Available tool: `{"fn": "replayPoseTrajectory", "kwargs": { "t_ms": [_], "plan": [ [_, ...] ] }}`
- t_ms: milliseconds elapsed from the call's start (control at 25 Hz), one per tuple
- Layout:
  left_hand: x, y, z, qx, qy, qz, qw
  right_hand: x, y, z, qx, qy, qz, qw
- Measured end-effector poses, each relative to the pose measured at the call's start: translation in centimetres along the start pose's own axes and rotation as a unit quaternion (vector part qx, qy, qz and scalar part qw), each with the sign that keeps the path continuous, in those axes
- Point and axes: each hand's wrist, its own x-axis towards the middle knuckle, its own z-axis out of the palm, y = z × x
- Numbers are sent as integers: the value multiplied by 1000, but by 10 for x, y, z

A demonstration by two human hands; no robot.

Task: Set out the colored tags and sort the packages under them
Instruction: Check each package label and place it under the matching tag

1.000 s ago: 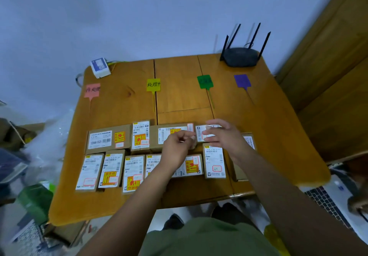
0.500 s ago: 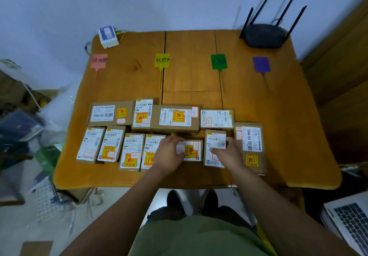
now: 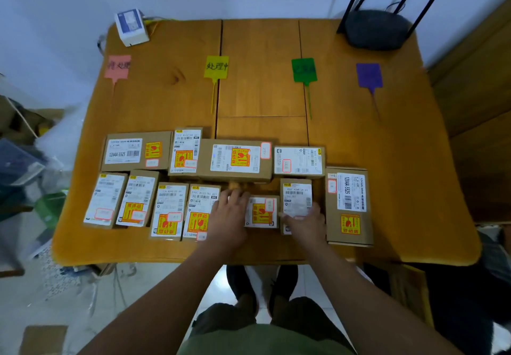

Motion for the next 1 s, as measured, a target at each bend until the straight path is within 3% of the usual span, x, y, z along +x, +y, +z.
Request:
{"fn": "replayPoseTrajectory", "kwargs": {
  "t_ms": [160,320,440,600,720,840,1000],
  "plan": [
    [-8,-4,-4,-21,-3,14,1000,-6,3,-10,31,4,-5,999],
    [-28,-17,-25,-60,11,4,998,-21,5,-35,98,-59,-8,993],
    [-39,-29,-49,-184,-12,1,983,-37,-10,-63,142,-109,-20,984],
    [-43,-43,-108,-312,-55,101,943,-61,-63,-101,164,-113,-111,974],
    [-44,-44,-163,-306,-43,188,932,-82,-108,-116,102,-144,-195,965],
    [-43,-49,-206,-299,-3,261,918,-97,-134,-119,125,-199,-196,952],
    [-43,-49,-221,-420,7,228,878,-108,-140,-100,194,-233,-174,937]
  ]
}}
